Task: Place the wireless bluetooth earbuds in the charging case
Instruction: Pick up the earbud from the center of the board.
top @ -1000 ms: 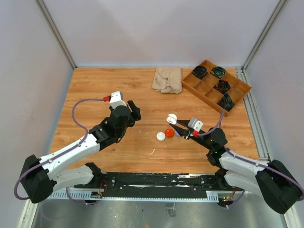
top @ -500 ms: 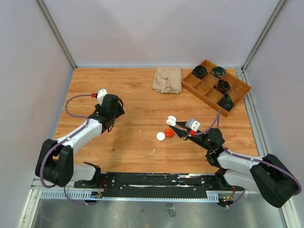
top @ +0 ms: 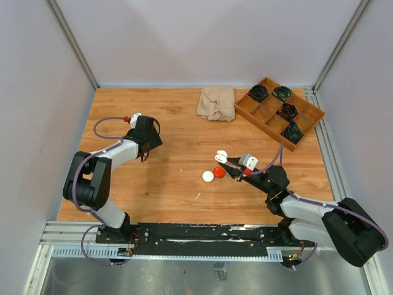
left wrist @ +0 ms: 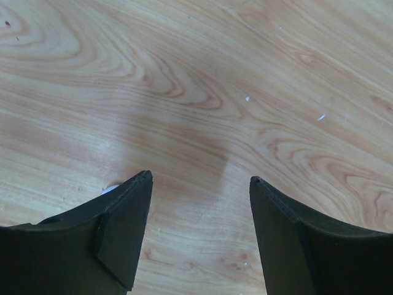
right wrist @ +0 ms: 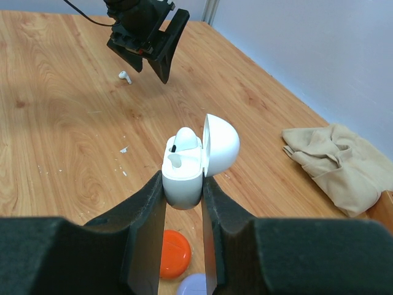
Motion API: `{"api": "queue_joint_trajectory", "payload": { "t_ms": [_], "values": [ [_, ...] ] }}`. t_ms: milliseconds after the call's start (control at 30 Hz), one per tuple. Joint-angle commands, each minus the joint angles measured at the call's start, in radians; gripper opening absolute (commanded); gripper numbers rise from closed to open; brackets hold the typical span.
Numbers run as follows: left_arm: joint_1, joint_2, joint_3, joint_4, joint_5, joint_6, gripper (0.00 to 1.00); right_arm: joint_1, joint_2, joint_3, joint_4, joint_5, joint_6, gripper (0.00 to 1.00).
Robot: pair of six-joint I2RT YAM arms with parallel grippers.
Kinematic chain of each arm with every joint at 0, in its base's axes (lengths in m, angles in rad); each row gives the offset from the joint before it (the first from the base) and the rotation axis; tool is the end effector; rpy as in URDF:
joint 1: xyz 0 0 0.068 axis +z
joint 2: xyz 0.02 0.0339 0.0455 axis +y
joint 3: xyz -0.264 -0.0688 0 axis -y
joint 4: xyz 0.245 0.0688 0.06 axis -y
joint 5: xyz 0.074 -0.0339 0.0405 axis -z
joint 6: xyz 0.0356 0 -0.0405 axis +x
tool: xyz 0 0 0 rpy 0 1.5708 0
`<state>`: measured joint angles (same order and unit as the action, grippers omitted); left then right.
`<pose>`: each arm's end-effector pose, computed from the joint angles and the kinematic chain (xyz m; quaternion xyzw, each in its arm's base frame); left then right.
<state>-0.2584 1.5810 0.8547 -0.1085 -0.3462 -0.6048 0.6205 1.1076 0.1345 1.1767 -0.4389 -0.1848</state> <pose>0.3104 -0.0695 0.1800 -0.2194 0.8947 -0.0023 0.3891 0.1487 0.1248 0.2024 -0.3968 0.5010 0.2978 0.7091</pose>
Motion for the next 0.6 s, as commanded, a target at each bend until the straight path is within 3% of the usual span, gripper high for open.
{"api": "queue_joint_trajectory", "payload": {
  "t_ms": [0, 567],
  "values": [
    [0.012, 0.027, 0.024, 0.003, 0.037, 0.014, 0.70, 0.013, 0.007, 0.002, 0.037, 0.015, -0.020, 0.01],
    [0.024, 0.031, -0.042, -0.037, 0.050, 0.007, 0.70, 0.013, -0.010, 0.002, 0.018, 0.020, -0.028, 0.01]
  ]
}}
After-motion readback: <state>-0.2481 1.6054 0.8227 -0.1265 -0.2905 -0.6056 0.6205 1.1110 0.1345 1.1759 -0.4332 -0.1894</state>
